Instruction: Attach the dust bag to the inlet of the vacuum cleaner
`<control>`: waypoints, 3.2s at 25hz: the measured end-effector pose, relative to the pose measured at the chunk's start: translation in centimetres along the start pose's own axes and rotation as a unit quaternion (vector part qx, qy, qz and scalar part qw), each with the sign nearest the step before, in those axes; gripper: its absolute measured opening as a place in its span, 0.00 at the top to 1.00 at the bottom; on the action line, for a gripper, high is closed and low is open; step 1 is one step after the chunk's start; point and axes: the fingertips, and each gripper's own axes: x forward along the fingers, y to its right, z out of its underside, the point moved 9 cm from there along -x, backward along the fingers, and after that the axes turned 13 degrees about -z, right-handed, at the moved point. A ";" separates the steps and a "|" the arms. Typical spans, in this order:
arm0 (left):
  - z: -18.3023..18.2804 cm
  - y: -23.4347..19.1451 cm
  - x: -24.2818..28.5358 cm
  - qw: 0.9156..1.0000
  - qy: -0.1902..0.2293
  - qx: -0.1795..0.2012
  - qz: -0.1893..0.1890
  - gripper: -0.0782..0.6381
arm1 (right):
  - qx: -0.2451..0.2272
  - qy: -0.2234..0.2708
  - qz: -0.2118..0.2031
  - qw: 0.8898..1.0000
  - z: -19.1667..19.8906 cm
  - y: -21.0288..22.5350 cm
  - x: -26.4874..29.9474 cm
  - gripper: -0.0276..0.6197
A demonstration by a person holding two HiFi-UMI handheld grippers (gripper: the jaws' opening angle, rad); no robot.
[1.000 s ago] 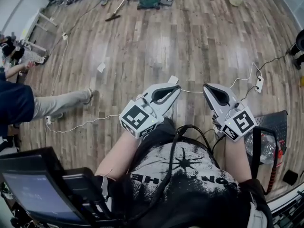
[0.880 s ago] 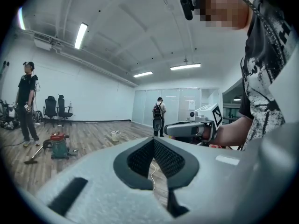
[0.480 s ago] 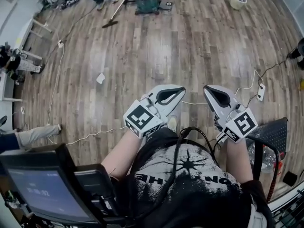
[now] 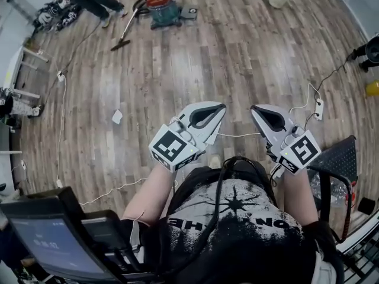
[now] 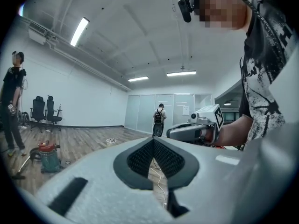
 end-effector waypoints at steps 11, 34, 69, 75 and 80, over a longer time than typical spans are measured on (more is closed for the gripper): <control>0.1 -1.4 4.9 1.000 -0.010 0.000 0.026 0.90 | 0.011 0.003 0.014 1.000 0.3 4.6 -0.6 0.95; -4.8 -9.0 29.7 0.996 -0.031 -0.011 -0.077 0.90 | 0.007 0.003 -0.134 0.991 -2.9 33.4 -0.4 0.95; -7.6 -31.5 37.2 0.995 -0.004 -0.014 -0.095 0.90 | -0.020 -0.009 -0.145 0.989 -7.3 51.1 16.1 0.95; -8.2 -38.6 37.5 0.996 0.005 -0.006 -0.091 0.90 | -0.026 -0.007 -0.132 0.991 -8.2 54.3 21.8 0.95; -8.3 -42.4 38.6 0.996 0.012 -0.018 -0.086 0.90 | -0.028 -0.017 -0.123 0.992 -8.8 56.7 24.2 0.95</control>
